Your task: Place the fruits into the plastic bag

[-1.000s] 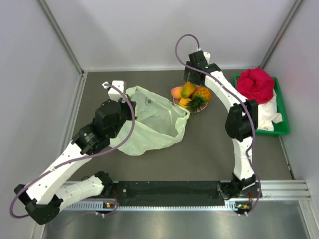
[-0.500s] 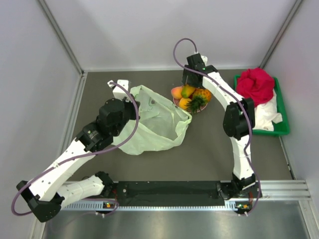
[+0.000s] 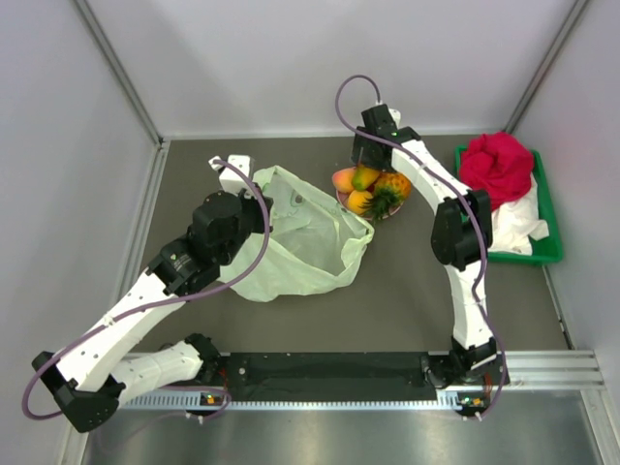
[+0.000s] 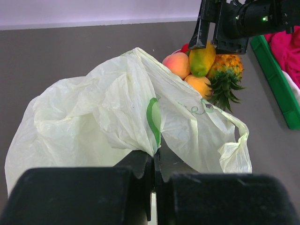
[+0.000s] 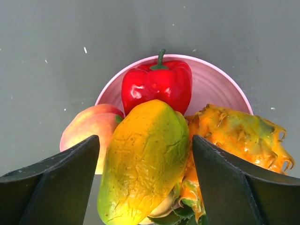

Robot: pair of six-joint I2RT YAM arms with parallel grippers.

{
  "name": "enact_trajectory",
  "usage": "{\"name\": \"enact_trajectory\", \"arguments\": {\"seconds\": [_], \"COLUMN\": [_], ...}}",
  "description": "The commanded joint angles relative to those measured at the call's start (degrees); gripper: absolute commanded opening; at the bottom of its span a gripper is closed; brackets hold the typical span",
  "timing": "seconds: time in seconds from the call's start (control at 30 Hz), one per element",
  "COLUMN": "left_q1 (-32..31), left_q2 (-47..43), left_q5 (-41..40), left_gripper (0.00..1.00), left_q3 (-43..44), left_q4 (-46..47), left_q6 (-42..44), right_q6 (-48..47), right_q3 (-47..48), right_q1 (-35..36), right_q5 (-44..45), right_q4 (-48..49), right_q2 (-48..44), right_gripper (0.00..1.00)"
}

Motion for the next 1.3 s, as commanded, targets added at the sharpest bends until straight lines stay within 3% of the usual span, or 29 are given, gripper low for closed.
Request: {"name": "enact_trajectory", "arguments": {"seconds": [0.0,0.43,0.63,0.93,1.27], "left_q1": [0.1,0.1,0.1,0.1,0.1], "left_q2": [-0.6,-0.4,-0.5,-0.3,-0.2], "left_q5": [0.2,-0.4,-0.4,-0.6,-0.5], "left_gripper": [0.00,0.00,0.00,0.00,0.00], "left_q3": [1.1,1.0,0.6,-0.4,-0.7], "left_q4": [3.0,3.7,4.1,5.5,5.8], "left_q6": [-0.7,-0.7,-1.4,-2.2,-2.5], "right_q6": [-0.3,-0.6,-0.7,-0.5,0.1], "right_q3": [3.4,3.6,3.8,3.5,3.2], "right_q1": [-0.1,-0.1,-0.1,-0.1,-0.1], "right_q5": [0.0,0.1,0.0,-1.1,-1.3], "right_q4": [0.5,0.3,0.1,0.7,1.7], "right_q2": [1.2,2.1,1.6,-1.1,-5.8], "right_gripper": [0.79,0.74,0.63,0.33,0.30]}}
